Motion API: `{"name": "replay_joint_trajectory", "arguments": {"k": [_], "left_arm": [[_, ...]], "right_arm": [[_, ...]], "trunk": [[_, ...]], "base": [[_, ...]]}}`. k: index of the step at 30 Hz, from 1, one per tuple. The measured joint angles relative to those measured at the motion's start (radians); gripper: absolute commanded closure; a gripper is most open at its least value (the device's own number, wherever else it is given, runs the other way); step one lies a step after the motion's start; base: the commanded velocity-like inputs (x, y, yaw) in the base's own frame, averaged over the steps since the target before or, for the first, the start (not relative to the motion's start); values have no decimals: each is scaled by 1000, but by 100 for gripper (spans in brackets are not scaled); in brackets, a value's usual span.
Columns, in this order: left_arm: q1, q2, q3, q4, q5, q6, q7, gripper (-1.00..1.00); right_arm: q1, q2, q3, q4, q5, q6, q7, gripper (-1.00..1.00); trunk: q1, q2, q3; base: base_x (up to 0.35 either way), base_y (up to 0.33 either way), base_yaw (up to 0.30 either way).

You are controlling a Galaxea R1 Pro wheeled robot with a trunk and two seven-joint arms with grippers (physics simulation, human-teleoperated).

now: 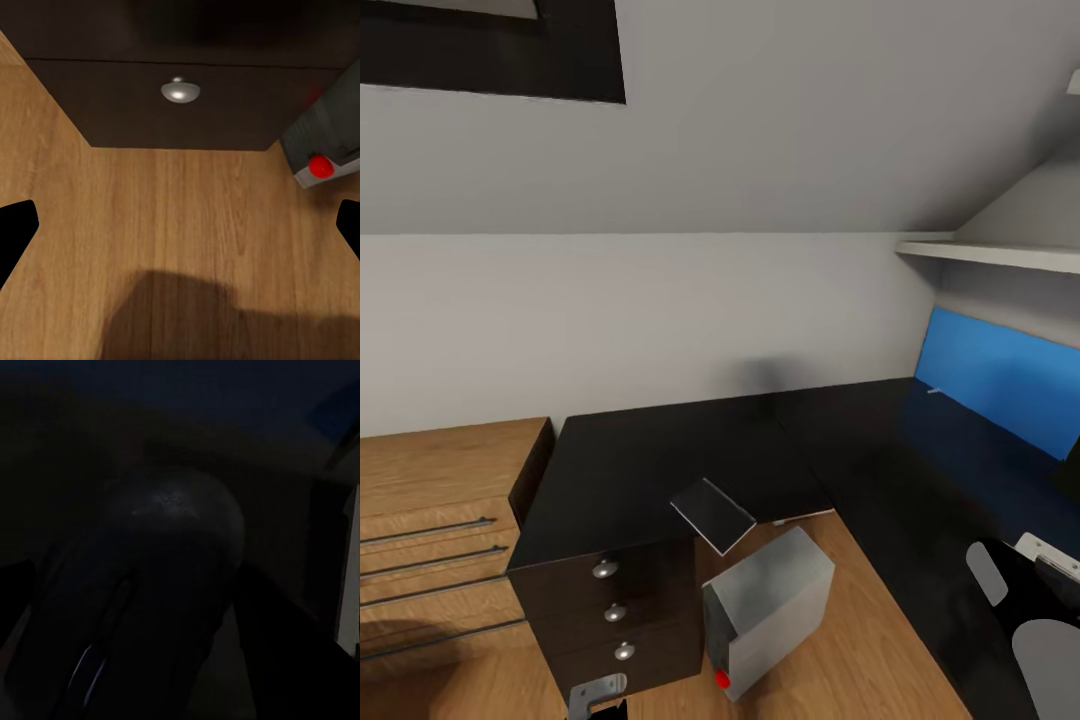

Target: In the bedroom, organize the workspace by keeping the computer under the desk, ensuring the monitor is on the desk, placing the keyboard on the desk next to the monitor, placing the mouse on the desk next to the keyboard, moving the folder from the swivel chair onto the desk next to the mouse, stacking the notebook on top of the folder with the pen on top of the notebook, and positioning the swivel chair next to the desk.

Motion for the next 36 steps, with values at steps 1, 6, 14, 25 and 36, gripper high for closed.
{"name": "replay_joint_trajectory", "arguments": {"k": [1,6,14,25,36], "left_arm": [[0,0,0,0,0,0,0,-100],[0,0,-1,0,-1,0,0,-100],[0,0,-2,0,-1,0,0,-100],[0,0,-2,0,-2,0,-1,-100],[0,0,-2,0,-2,0,-4,-100]], "right_arm": [[0,0,0,0,0,0,0,100],[0,0,0,-1,1,1,0,100],[0,0,0,-1,1,1,0,100],[0,0,0,-1,2,-1,0,100],[0,0,0,-1,2,1,-2,100]], "trunk": [[4,-7,-3],[23,-42,-19],[54,-98,-44],[84,-154,-69],[84,-154,-69]], "base": [[0,0,0],[0,0,0],[0,0,0],[0,0,0],[0,0,0]]}}
